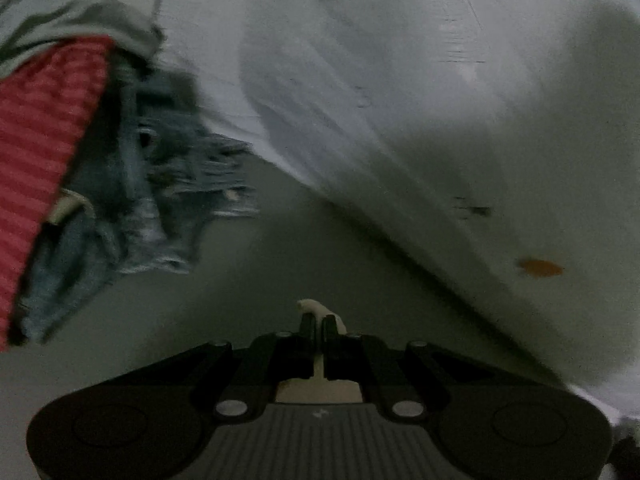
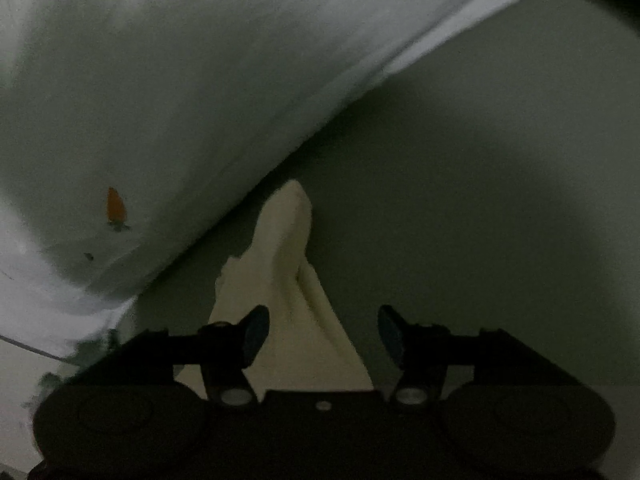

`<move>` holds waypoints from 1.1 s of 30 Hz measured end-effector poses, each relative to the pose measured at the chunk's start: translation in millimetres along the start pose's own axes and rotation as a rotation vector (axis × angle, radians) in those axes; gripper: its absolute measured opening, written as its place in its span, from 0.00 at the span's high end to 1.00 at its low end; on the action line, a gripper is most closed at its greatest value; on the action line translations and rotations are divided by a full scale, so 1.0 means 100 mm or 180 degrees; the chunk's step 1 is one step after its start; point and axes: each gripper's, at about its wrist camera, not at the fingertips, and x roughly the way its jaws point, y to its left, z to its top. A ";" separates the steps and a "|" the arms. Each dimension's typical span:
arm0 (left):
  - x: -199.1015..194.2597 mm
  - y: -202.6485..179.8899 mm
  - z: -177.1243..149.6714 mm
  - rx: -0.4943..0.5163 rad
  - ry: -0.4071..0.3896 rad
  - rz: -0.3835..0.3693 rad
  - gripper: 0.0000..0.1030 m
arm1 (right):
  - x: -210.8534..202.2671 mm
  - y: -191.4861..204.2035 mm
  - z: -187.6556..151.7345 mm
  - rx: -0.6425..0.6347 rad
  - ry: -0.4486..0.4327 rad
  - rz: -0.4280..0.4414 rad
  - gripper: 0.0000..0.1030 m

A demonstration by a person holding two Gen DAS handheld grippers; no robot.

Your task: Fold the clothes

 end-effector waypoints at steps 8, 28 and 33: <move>0.28 -0.65 -0.59 0.0115 0.0975 -0.0957 0.95 | -0.44 -0.29 -0.61 0.0317 0.0172 0.0123 0.39; 0.57 0.05 -0.87 -0.0788 0.1624 -0.0960 0.64 | -0.43 0.45 -0.68 -0.0370 -0.0128 0.0187 0.54; 0.67 0.24 -0.90 -0.1215 0.1658 -0.1059 0.63 | -0.04 0.80 -0.73 -0.0840 0.0428 0.0646 0.56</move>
